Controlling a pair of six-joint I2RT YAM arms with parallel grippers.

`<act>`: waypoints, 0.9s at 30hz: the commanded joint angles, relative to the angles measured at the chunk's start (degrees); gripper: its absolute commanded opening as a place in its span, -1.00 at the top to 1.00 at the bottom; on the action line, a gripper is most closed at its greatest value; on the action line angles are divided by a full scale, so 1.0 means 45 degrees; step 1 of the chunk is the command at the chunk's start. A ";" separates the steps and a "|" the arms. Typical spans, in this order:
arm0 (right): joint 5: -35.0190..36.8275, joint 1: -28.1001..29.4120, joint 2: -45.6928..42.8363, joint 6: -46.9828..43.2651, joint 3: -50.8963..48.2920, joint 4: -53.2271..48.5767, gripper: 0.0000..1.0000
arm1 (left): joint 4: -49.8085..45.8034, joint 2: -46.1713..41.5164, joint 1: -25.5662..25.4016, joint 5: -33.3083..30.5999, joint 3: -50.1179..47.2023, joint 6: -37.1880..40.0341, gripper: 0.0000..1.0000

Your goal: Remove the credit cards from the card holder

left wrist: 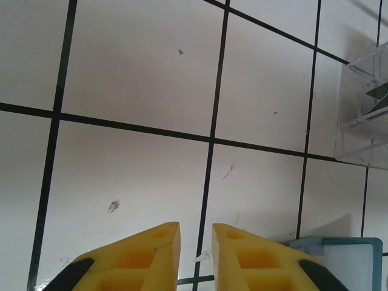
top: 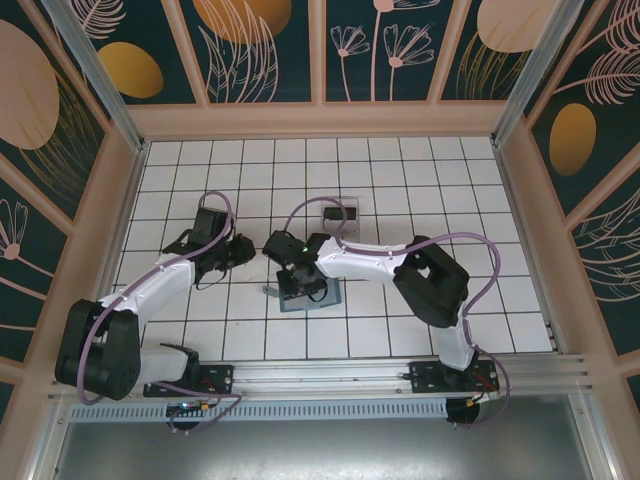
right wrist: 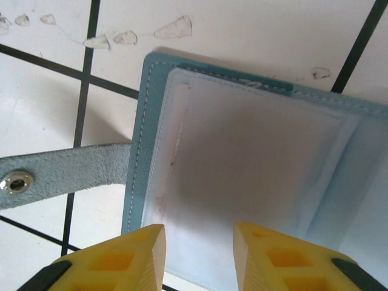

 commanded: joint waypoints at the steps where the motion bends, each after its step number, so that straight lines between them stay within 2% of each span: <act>1: 0.1583 0.0279 0.0435 0.0186 0.0621 -0.1469 0.28 | -0.0038 0.0134 0.0043 0.0300 0.0288 0.0195 0.54; 8: 0.2174 0.0612 0.0618 0.0328 0.1035 -0.1824 0.27 | -0.0075 0.0201 0.0046 0.0466 0.0326 0.0232 0.54; 18: -0.0352 0.0442 0.0515 0.0401 0.0790 0.0701 0.29 | -0.0080 0.0182 0.0059 0.0830 0.0375 0.0157 0.54; 27: -0.0713 0.0305 0.0884 0.0493 0.0532 0.1087 0.29 | 0.0040 0.0059 0.0048 0.0935 0.0137 0.0056 0.54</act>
